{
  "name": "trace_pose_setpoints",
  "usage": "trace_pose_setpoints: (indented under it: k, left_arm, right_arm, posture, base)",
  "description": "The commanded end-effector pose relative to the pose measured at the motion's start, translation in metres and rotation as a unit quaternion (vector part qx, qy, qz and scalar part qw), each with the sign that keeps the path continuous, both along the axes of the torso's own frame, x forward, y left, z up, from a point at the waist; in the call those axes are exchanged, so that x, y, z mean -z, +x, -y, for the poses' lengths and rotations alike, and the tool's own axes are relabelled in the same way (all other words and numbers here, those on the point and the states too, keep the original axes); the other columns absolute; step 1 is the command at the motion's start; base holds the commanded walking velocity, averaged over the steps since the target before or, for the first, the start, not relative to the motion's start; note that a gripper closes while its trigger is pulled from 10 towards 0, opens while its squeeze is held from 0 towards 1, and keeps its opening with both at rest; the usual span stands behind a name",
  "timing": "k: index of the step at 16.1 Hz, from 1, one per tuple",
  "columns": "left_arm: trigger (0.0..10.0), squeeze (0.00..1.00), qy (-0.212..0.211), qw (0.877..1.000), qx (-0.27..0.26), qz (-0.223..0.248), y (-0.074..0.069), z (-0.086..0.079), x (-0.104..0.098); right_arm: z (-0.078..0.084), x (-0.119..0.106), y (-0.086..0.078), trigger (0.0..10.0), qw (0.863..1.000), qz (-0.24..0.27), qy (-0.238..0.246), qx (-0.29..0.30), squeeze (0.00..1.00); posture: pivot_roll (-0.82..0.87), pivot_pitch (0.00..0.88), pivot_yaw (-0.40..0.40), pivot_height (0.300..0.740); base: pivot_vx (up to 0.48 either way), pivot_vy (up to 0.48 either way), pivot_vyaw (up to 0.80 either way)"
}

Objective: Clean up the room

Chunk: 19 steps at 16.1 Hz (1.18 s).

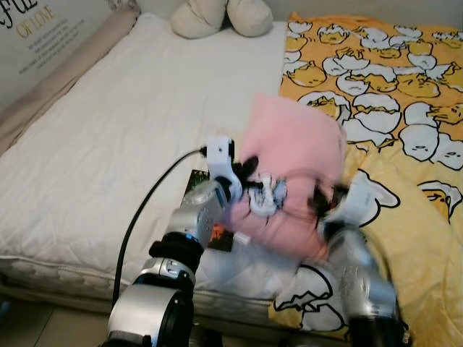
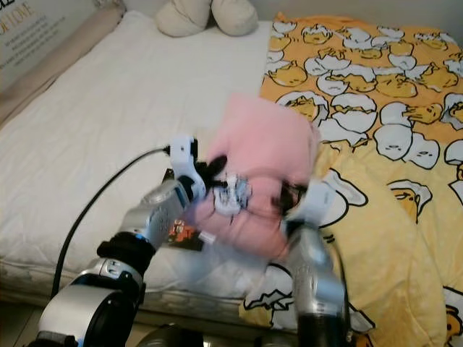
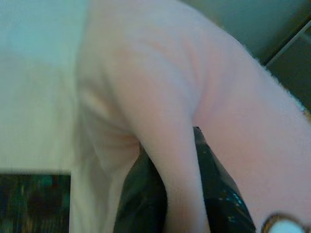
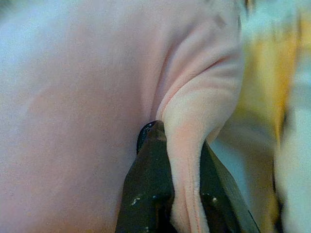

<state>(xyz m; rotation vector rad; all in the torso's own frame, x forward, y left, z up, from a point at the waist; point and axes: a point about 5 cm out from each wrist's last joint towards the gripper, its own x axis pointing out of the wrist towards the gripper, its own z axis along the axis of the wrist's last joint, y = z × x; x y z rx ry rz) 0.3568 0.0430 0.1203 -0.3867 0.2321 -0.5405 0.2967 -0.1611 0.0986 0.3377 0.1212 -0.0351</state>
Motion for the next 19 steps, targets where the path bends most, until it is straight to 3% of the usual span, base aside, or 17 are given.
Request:
trace_pose_setpoints:
  k: [1, 3, 5, 6, 7, 8, 11, 13, 15, 19]
  left_arm:
    - [0.0, 0.00, -0.016, 0.998, 0.019, 0.054, 0.006, 0.013, -0.030]
    - [0.0, 0.00, -0.018, 0.997, 0.010, 0.077, 0.009, 0.008, -0.039]
    - [0.0, 0.00, 0.014, 0.993, 0.010, 0.113, 0.011, 0.004, -0.048]
    - [0.0, 0.00, 0.041, 0.991, 0.003, 0.127, 0.012, 0.000, -0.051]
    - [0.0, 0.00, 0.052, 0.990, 0.000, 0.131, 0.013, -0.001, -0.052]
    - [10.0, 0.00, 0.064, 0.988, -0.005, 0.142, 0.015, -0.007, -0.054]
    - [10.0, 0.00, 0.053, 0.987, -0.048, 0.146, 0.018, -0.020, -0.056]
    - [10.0, 0.00, 0.074, 0.978, -0.134, 0.138, 0.018, -0.030, -0.051]
    - [10.0, 0.00, 0.110, 0.974, -0.134, 0.146, 0.004, -0.017, -0.035]
    - [10.0, 0.00, 0.133, 0.969, -0.130, 0.161, 0.004, -0.018, -0.036]
  right_arm:
    - [-0.008, -0.032, 0.010, 0.0, 0.997, 0.072, -0.018, -0.020, 0.00]
    - [0.000, -0.052, 0.019, 0.0, 0.995, 0.101, -0.014, -0.009, 0.00]
    - [-0.001, -0.047, 0.019, 0.0, 0.996, 0.086, -0.017, -0.004, 0.00]
    - [-0.002, -0.043, 0.017, 1.9, 0.997, 0.076, -0.026, 0.004, 0.00]
    - [-0.002, -0.042, 0.016, 1.9, 0.997, 0.075, -0.030, 0.006, 0.00]
    - [-0.007, -0.038, 0.008, 10.0, 0.995, 0.083, -0.055, -0.001, 0.00]
    - [-0.011, -0.028, 0.000, 10.0, 0.996, 0.070, -0.056, -0.013, 0.00]
    - [-0.006, -0.027, 0.004, 10.0, 0.996, 0.070, -0.063, -0.010, 0.00]
    - [0.004, -0.027, 0.008, 10.0, 0.994, 0.072, -0.083, -0.011, 0.00]
    - [0.009, -0.028, 0.014, 10.0, 0.993, 0.073, -0.090, -0.007, 0.00]
  posture:
    - [-0.20, 0.000, 0.081, 0.740]
    - [-0.20, 0.000, 0.075, 0.740]
    - [-0.19, 0.000, 0.067, 0.740]
    - [-0.19, 0.000, 0.066, 0.740]
    - [-0.18, 0.000, 0.065, 0.740]
    - [-0.18, 0.000, 0.066, 0.740]
    - [-0.18, 0.000, 0.069, 0.740]
    - [-0.19, 0.000, 0.070, 0.740]
    - [-0.18, 0.000, 0.065, 0.740]
    - [-0.17, 0.000, 0.064, 0.740]
  base:
    - [0.000, 0.000, 0.00]
    - [0.000, 0.000, 0.00]
    - [0.000, 0.000, 0.00]
    - [0.000, 0.000, 0.00]
    - [0.000, 0.000, 0.00]
    - [0.000, 0.000, 0.00]
    - [0.000, 0.480, 0.00]
    - [0.000, 0.480, 0.00]
    - [0.000, 0.480, 0.00]
    - [0.000, 0.480, 0.00]
